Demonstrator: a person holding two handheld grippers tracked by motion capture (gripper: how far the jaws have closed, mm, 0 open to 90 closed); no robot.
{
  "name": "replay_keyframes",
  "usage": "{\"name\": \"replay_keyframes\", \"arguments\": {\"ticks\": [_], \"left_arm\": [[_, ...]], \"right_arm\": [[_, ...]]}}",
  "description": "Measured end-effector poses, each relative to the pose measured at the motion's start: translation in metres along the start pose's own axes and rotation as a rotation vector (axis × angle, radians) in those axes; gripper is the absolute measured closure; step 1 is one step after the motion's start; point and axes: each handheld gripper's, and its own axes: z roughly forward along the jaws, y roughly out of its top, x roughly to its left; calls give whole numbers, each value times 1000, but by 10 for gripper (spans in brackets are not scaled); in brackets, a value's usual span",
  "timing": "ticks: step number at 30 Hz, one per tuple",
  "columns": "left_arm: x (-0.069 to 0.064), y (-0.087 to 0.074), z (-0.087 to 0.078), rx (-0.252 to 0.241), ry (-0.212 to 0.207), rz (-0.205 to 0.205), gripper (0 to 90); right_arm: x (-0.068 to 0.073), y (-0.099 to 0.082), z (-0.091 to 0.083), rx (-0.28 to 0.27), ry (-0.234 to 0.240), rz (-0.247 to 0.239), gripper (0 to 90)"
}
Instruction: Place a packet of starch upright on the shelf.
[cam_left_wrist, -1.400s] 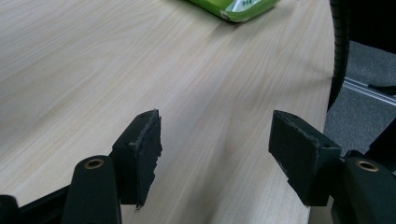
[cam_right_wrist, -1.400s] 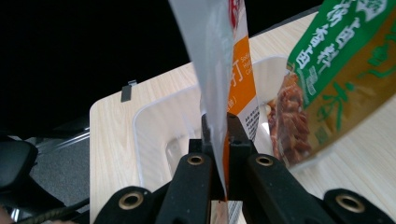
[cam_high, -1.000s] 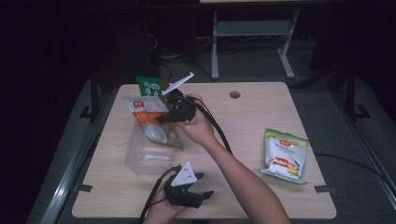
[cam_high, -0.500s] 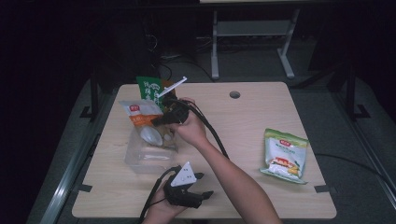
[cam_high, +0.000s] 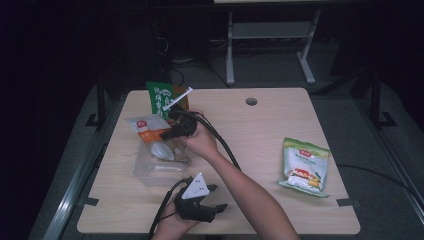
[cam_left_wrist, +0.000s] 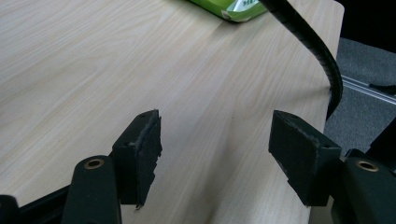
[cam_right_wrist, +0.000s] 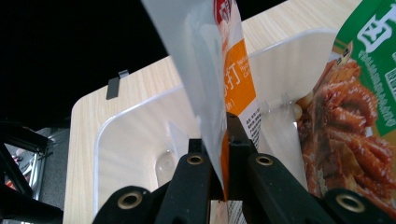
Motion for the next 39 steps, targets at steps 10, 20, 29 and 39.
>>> {"name": "replay_keyframes", "arguments": {"ticks": [10, 20, 29, 39], "left_arm": [[-1, 0, 1, -2, 3, -1, 338], [-1, 0, 1, -3, 2, -2, 338], [-1, 0, 0, 2, -3, -3, 338], [-2, 0, 1, -4, -1, -12, 338]], "right_arm": [[-1, 4, -3, 26, 7, 8, 860], [-3, 18, -5, 75, 15, 31, 756], [-4, 34, -1, 110, -22, 41, 847], [6, 26, -4, 47, -42, 30, 900]]}}
